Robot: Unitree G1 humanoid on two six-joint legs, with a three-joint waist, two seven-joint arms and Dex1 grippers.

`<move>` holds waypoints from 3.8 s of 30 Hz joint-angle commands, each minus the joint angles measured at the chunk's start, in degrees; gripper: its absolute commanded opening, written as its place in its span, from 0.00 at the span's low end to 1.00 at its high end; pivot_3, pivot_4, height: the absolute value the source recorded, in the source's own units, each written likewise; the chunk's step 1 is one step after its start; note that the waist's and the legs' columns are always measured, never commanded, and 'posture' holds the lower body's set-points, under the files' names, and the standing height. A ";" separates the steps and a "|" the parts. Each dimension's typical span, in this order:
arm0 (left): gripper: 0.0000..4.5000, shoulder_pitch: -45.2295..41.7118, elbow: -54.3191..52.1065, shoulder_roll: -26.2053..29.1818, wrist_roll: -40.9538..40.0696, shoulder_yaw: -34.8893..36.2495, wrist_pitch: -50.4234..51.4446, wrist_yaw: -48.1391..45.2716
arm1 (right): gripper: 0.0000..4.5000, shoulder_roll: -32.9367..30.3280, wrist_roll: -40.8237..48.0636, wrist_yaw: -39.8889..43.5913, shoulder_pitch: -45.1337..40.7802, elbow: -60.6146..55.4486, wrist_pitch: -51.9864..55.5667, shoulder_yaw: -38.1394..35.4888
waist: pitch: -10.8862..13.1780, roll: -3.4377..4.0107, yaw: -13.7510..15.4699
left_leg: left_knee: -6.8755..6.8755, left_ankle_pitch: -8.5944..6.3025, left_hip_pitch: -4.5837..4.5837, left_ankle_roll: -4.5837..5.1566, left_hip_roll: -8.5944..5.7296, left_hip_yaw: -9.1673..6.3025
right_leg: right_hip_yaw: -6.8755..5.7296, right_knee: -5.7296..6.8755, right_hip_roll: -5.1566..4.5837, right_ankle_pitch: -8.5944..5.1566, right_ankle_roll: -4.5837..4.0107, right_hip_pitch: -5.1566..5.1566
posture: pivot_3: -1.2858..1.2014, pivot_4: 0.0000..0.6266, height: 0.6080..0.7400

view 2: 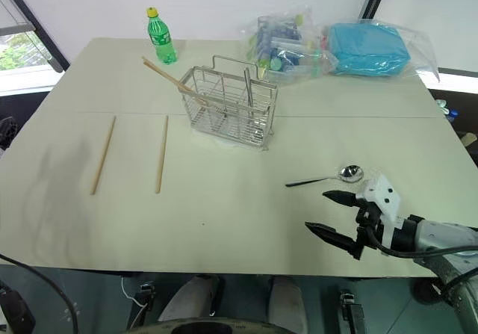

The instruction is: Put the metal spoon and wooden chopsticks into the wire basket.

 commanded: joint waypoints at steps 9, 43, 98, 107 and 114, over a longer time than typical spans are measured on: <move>0.98 -0.86 -1.91 1.50 -1.07 0.97 0.67 0.03 | 1.00 -0.19 -0.46 0.24 -1.10 0.11 -1.44 -0.29 | -0.01 -0.01 -0.07 | 0.01 0.00 0.02 0.00 0.00 0.01 | 0.00 0.02 0.01 0.01 -0.01 0.00 | 0.52 0.24 0.77; 0.98 4.82 -42.48 19.21 -28.08 -18.66 18.13 -39.58 | 1.00 -3.59 -33.91 31.69 -64.20 63.18 -31.82 38.10 | 0.41 0.55 -2.66 | 0.09 0.04 0.04 0.00 0.06 0.38 | 0.09 -0.02 0.06 0.21 -0.30 -0.01 | 0.52 0.24 0.77; 1.00 -8.69 -32.87 18.62 -25.93 -22.02 15.01 -37.74 | 0.01 32.01 1.80 -17.64 -78.69 33.67 15.73 10.12 | 0.20 0.23 -2.92 | 0.02 0.38 -0.04 -0.59 0.78 0.88 | 1.02 0.30 0.87 0.77 -0.64 -0.74 | 0.52 0.24 0.77; 1.00 -7.29 -34.17 18.45 -26.66 -19.26 15.84 -35.85 | 0.01 39.41 -5.52 -21.35 -77.45 46.71 0.41 13.82 | 0.20 0.22 -3.71 | 0.01 0.36 -0.01 -0.54 0.78 1.15 | 1.26 0.80 0.88 0.79 -0.61 -1.00 | 0.52 0.24 0.77; 1.00 -5.86 -35.91 18.79 -27.54 -17.09 16.90 -34.09 | 0.01 42.53 -9.45 -21.43 -74.65 53.07 -7.28 16.05 | 0.20 0.22 -4.49 | -0.04 0.37 0.03 -0.54 0.82 1.16 | 1.29 0.84 0.95 0.79 -0.61 -1.01 | 0.52 0.24 0.77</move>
